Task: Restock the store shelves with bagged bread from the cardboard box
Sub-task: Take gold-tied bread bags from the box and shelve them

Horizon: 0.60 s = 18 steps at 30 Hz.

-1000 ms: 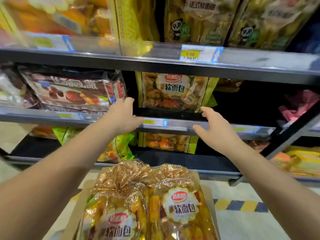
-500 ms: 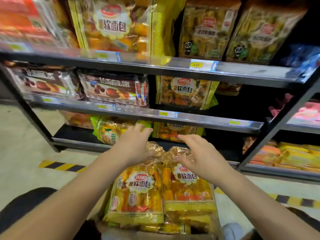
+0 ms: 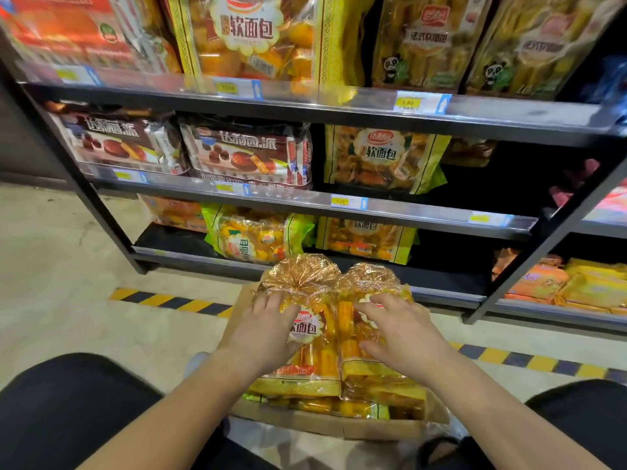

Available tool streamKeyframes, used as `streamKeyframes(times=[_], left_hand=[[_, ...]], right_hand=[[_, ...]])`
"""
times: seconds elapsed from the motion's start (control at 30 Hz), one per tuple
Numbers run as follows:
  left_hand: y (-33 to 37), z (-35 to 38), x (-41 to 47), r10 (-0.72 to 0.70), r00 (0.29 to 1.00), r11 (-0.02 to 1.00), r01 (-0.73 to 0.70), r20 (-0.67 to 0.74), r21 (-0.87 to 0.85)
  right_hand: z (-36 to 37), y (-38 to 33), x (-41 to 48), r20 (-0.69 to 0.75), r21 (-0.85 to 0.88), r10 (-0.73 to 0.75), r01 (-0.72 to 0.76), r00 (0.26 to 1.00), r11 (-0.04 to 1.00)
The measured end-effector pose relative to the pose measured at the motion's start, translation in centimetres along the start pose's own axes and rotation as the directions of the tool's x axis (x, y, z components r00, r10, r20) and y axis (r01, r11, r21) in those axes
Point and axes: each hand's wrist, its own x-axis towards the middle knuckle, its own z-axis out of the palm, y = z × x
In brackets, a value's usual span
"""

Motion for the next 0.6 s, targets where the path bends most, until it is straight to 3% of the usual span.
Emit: streamKeyframes(times=[0.4,0.6], left_hand=[[-1.0,2.7,2.1,-0.065,0.991,0.997,0.059,0.117,0.053],[-1.7,3.9,2.9,-0.17,0.954,0.936,0.235,0.247,-0.264]], right_hand=[[2.5,0.0,2.2,0.134,-0.003,-0.01,0.01,0.991,1.0],[3.7,0.0,2.6,0.16,-0.012,-0.03,0.032,0.987,0.999]])
